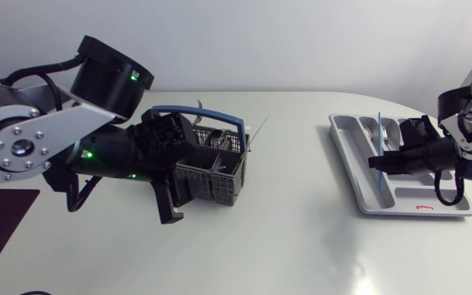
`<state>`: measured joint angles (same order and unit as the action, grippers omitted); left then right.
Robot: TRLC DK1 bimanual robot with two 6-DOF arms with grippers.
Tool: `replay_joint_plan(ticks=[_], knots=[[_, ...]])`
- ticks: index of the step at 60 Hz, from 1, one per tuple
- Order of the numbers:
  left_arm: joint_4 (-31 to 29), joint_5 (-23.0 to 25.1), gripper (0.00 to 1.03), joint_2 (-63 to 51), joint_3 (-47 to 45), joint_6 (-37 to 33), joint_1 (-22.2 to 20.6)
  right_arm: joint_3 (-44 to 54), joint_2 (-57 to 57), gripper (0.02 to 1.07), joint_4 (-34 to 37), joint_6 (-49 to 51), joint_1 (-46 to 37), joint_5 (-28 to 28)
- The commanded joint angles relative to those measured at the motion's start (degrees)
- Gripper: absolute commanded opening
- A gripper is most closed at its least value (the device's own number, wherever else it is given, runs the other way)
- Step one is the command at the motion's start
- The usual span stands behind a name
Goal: Unload the cutlery basket into the drawer organizer.
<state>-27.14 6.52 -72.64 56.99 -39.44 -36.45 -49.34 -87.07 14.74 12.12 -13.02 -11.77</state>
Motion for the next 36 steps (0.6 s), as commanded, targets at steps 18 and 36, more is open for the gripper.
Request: replay_joint_plan(ticks=[18, 36], knots=[[4.3, -0.3, 0.73, -4.4, -2.5, -5.3, -0.1, -9.1, -15.7, 0.12, -1.0, -2.4, 1.6, 3.0], [11.9, -0.3, 0.73, -7.6, -4.8, -7.1, 0.1, -9.0, -16.1, 0.65, -1.6, -2.6, 2.1, 3.9]])
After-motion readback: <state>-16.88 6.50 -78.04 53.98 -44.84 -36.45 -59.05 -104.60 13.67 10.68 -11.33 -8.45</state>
